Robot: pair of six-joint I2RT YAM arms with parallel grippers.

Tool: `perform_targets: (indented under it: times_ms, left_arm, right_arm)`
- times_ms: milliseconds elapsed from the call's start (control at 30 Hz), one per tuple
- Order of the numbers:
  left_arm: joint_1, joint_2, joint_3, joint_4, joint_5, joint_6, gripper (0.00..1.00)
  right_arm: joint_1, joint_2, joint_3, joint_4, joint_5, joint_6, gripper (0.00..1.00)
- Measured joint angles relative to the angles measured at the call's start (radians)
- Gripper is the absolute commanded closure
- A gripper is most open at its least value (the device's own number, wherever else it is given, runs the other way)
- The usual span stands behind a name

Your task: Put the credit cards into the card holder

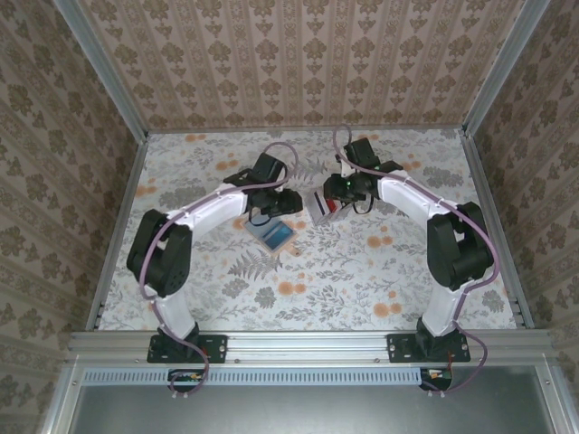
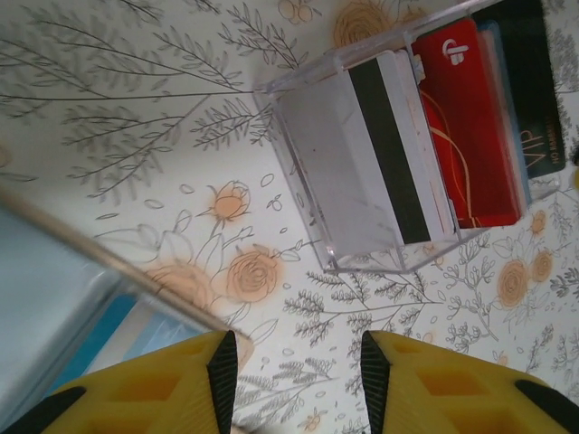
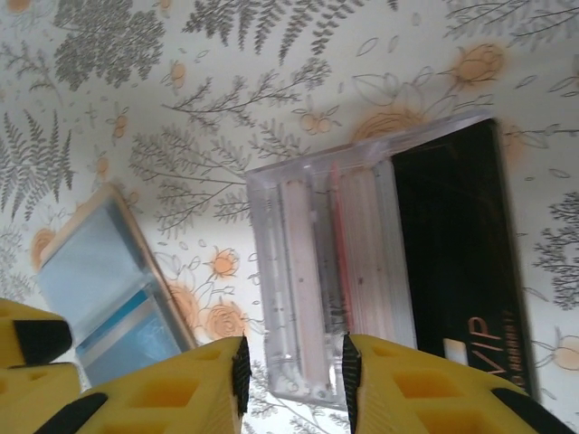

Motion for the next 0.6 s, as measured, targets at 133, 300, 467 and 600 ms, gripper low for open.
perform_targets:
  times_ms: [133,300,467,600]
  left_arm:
    - [-0.001,0.087,0.034,0.001,0.04,0.002,0.56]
    - [-0.001,0.165,0.077,0.0,0.071,0.002,0.56]
    - [-0.005,0.206,0.129,0.002,0.088,0.002,0.56]
    - [-0.009,0.218,0.154,0.001,0.098,0.002,0.56]
  right_arm:
    - [-0.01,0.017,0.008,-0.015,0.012,-0.003,0.64]
    - [-0.011,0.069,0.018,-0.02,0.012,-0.005,0.63]
    - [-0.012,0.078,0.032,-0.03,0.009,-0.006,0.63]
    - [-0.012,0.079,0.035,-0.037,0.009,-0.01,0.63]
